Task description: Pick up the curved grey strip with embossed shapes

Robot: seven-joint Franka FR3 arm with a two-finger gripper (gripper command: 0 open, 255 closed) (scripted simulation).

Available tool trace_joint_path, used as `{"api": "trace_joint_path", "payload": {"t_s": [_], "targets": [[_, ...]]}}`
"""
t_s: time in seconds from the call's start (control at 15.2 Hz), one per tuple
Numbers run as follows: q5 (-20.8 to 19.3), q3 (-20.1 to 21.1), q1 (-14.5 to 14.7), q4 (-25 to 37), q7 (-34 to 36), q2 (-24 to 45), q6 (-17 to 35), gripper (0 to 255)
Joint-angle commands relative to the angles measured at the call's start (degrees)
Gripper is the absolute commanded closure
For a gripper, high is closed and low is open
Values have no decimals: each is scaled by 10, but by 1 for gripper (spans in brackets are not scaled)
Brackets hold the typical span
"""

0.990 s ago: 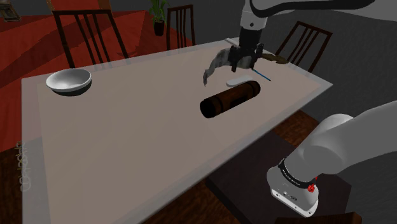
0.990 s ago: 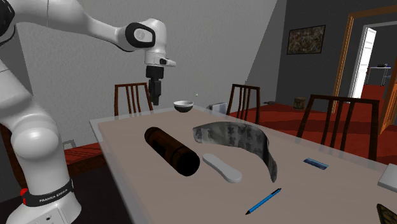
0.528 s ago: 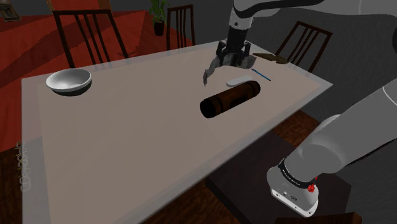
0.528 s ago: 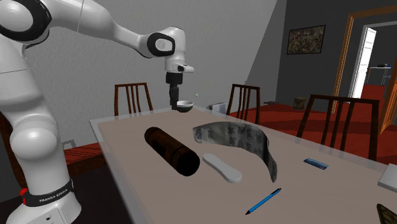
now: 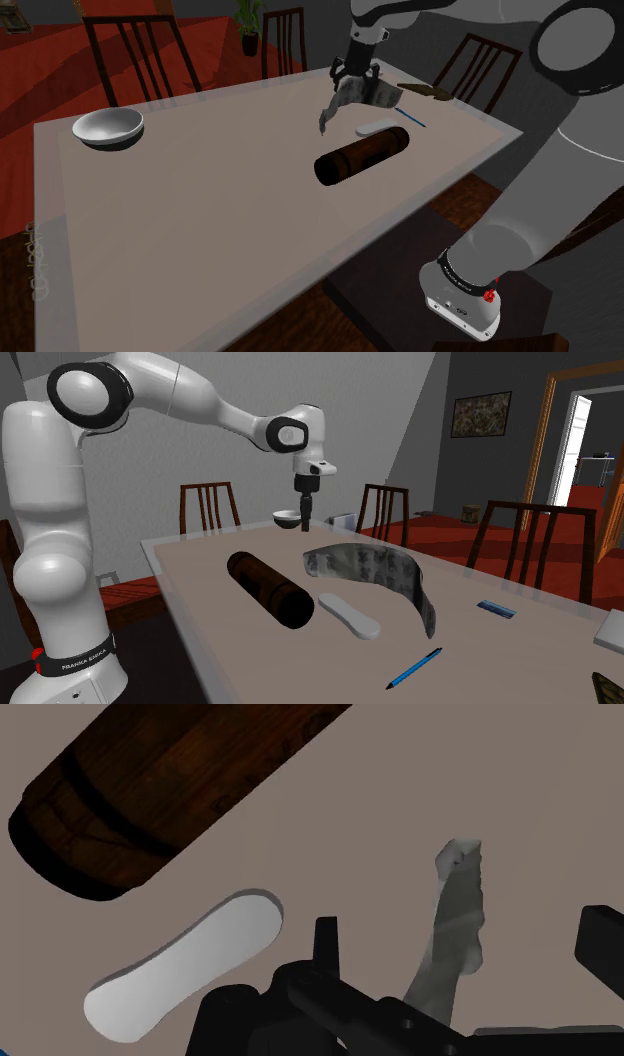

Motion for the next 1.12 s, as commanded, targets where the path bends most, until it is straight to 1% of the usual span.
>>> {"api": "trace_joint_path", "payload": {"t_s": [0.0, 0.33, 0.59, 0.79, 0.99, 1.06], "targets": [[13, -7, -8, 43, 13, 41, 6, 0], [48, -22, -32, 147, 44, 135, 13, 0], [77, -31, -57, 242, 71, 212, 9, 0], [98, -37, -80, 324, 94, 274, -1, 0], [119, -40, -107, 419, 121, 342, -17, 0], [119, -40, -106, 412, 119, 342, -10, 0]]}}
